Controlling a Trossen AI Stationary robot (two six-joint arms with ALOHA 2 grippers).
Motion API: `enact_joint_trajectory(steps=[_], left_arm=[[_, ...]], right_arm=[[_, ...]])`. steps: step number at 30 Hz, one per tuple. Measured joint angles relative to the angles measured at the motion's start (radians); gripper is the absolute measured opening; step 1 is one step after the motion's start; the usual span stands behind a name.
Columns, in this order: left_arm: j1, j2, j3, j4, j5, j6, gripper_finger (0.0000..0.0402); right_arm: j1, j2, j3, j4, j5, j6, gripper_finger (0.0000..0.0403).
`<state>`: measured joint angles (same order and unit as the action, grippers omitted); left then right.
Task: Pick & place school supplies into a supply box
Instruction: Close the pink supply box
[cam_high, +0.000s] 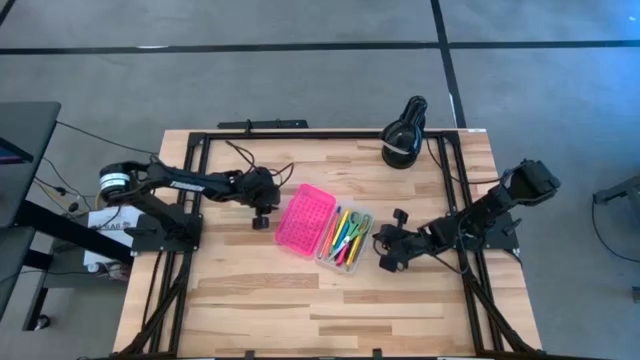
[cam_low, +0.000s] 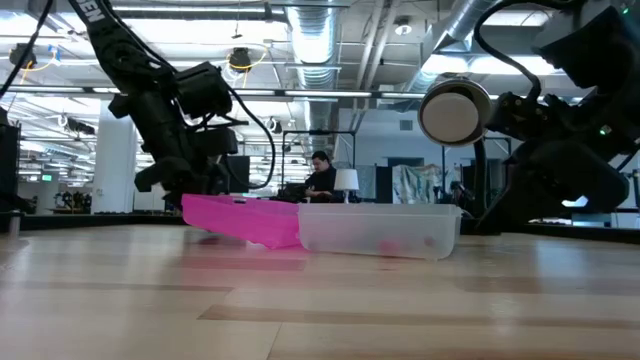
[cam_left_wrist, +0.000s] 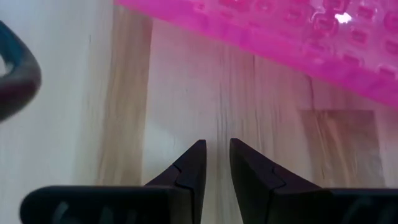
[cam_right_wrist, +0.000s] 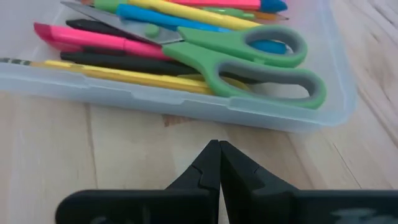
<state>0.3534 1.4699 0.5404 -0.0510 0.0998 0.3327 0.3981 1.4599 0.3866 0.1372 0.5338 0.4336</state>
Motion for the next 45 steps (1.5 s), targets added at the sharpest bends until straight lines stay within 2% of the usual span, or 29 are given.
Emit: enact_joint_trajectory(steps=[4, 19, 33, 45], left_arm=[[0.0, 0.003, 0.0, 0.018, 0.009, 0.011, 0.0066], [-0.003, 0.003, 0.0, 0.082, 0.253, -0.012, 0.0066], [-0.079, 0.003, 0.0, 0.1, 0.264, -0.033, 0.0066], [-0.087, 0.003, 0.0, 0.133, 0.37, -0.049, 0.0066]], right_arm=[[-0.031, 0.001, 0.0, 0.002, -0.024, -0.015, 0.0], [-0.06, 0.001, 0.0, 0.037, -0.04, -0.103, 0.0], [-0.06, 0.001, 0.0, 0.034, -0.04, -0.128, 0.0], [-0.06, 0.001, 0.0, 0.032, -0.049, -0.128, 0.0]])
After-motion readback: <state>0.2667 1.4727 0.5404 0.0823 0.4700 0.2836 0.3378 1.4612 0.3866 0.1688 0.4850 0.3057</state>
